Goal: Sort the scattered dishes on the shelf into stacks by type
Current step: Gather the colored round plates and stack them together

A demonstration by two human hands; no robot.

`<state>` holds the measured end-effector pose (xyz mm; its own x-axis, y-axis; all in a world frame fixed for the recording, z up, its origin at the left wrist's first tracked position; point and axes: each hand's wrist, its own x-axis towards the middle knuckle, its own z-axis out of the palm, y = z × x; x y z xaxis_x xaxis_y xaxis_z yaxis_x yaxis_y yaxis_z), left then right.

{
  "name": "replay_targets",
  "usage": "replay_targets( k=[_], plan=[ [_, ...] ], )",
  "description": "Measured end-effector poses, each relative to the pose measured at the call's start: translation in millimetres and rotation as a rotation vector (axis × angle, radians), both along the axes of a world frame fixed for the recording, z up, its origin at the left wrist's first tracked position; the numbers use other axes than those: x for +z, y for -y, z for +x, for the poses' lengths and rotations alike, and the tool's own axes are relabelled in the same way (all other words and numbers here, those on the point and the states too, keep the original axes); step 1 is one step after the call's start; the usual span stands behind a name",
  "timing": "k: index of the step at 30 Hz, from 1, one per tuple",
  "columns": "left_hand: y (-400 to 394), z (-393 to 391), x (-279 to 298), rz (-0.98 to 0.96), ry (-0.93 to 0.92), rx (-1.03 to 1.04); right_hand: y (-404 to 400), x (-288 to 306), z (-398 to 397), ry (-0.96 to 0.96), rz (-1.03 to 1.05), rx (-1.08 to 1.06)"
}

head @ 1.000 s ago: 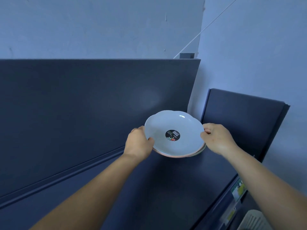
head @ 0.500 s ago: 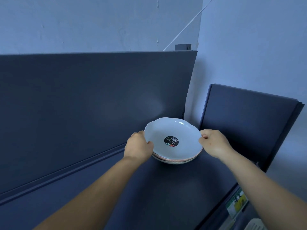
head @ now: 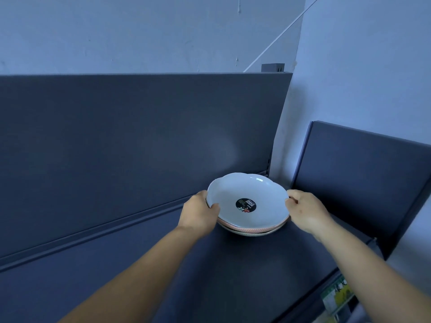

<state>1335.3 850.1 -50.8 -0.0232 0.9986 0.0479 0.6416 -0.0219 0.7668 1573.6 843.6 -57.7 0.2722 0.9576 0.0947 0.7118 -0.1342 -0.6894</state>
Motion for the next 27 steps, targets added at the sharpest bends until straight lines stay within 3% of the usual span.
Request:
replay_targets(
  k=[5,14,27],
  plan=[
    [22,-22,-4,0.016,0.130,0.037,12,5,-20,0.006,0.018,0.033],
    [92,-101,5,0.050,0.193,0.172,47,13,-101,-0.025,0.031,0.182],
    [269,-258,18,0.126,0.214,0.424,171,31,-277,-0.093,0.065,0.478]
  ],
)
